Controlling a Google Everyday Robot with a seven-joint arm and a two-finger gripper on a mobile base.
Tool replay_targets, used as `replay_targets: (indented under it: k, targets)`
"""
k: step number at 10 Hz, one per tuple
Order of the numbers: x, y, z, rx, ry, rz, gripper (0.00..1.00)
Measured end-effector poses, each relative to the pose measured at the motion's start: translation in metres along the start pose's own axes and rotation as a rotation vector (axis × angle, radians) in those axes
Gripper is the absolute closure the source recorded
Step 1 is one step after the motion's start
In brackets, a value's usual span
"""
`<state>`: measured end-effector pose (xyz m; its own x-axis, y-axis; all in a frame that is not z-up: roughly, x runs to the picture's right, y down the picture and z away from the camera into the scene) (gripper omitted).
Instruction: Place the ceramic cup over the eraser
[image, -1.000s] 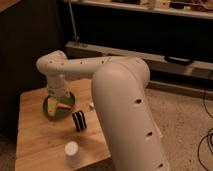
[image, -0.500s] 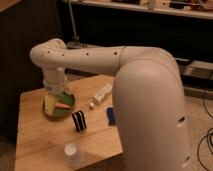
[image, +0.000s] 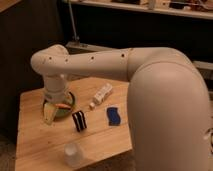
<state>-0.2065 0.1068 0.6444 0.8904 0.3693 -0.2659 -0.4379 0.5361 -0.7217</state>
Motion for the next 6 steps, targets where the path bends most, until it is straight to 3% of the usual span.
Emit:
replay_targets:
  k: [1,6]
  targets:
    - [0.0065,0.0022,0.0091,-0.009,-0.002,0.01,0.2]
    - [0.005,0.0049,0.0101,-0.01,-0.004,0.006,0.2]
